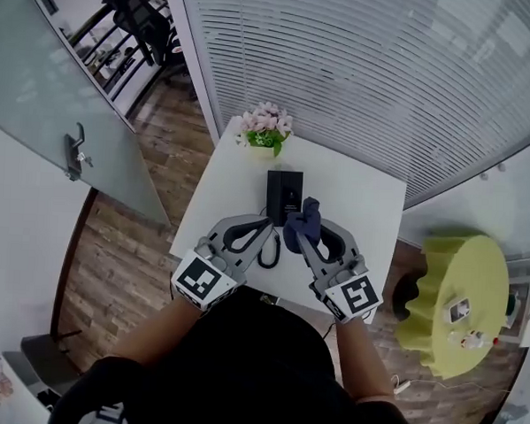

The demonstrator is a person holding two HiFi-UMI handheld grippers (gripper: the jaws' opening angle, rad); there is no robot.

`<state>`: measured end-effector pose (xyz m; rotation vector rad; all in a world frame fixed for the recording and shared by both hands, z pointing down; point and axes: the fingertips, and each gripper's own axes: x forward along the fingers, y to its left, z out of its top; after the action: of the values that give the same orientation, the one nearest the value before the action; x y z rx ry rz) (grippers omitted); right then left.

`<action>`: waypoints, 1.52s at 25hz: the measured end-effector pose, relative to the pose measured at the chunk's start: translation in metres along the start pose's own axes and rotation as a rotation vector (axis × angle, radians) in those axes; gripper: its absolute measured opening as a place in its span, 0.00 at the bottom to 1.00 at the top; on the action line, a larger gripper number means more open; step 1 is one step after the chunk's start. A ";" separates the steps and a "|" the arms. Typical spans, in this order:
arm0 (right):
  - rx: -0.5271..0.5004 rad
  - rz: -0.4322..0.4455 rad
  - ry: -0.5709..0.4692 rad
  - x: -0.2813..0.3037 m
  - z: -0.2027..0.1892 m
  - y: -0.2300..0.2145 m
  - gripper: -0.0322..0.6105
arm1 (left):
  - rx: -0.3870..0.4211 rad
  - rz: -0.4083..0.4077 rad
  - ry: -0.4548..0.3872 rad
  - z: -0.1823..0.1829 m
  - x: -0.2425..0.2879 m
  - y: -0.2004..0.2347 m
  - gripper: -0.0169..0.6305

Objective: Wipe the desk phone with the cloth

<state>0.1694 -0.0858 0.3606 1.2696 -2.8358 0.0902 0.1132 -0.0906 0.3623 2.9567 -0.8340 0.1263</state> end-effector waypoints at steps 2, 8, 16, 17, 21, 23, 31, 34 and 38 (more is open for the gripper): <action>-0.017 -0.013 -0.046 -0.005 0.020 0.001 0.21 | 0.022 -0.009 -0.018 0.012 0.002 -0.005 0.04; -0.042 -0.047 -0.097 -0.013 0.046 0.002 0.21 | 0.035 -0.024 -0.052 0.037 0.000 -0.012 0.04; -0.027 -0.046 -0.104 -0.014 0.042 0.005 0.21 | 0.009 -0.012 -0.014 0.021 -0.004 -0.007 0.04; -0.024 -0.044 -0.104 -0.014 0.041 0.005 0.21 | 0.006 -0.011 -0.013 0.021 -0.005 -0.007 0.04; -0.013 -0.041 -0.109 -0.015 0.039 0.006 0.21 | -0.003 -0.016 -0.009 0.016 -0.005 -0.006 0.04; -0.007 -0.042 -0.111 -0.016 0.038 0.006 0.21 | -0.003 -0.015 -0.012 0.019 -0.005 -0.006 0.04; -0.066 -0.048 -0.109 -0.020 0.041 0.010 0.21 | -0.007 -0.018 -0.022 0.021 -0.007 -0.013 0.04; -0.063 -0.045 -0.110 -0.021 0.043 0.013 0.21 | -0.012 -0.013 -0.030 0.021 -0.010 -0.015 0.04; -0.056 -0.036 -0.107 -0.023 0.044 0.018 0.21 | 0.002 -0.011 -0.018 0.018 -0.015 -0.017 0.04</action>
<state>0.1704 -0.0597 0.3150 1.3522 -2.8792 -0.0598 0.1102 -0.0695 0.3423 2.9681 -0.8195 0.1004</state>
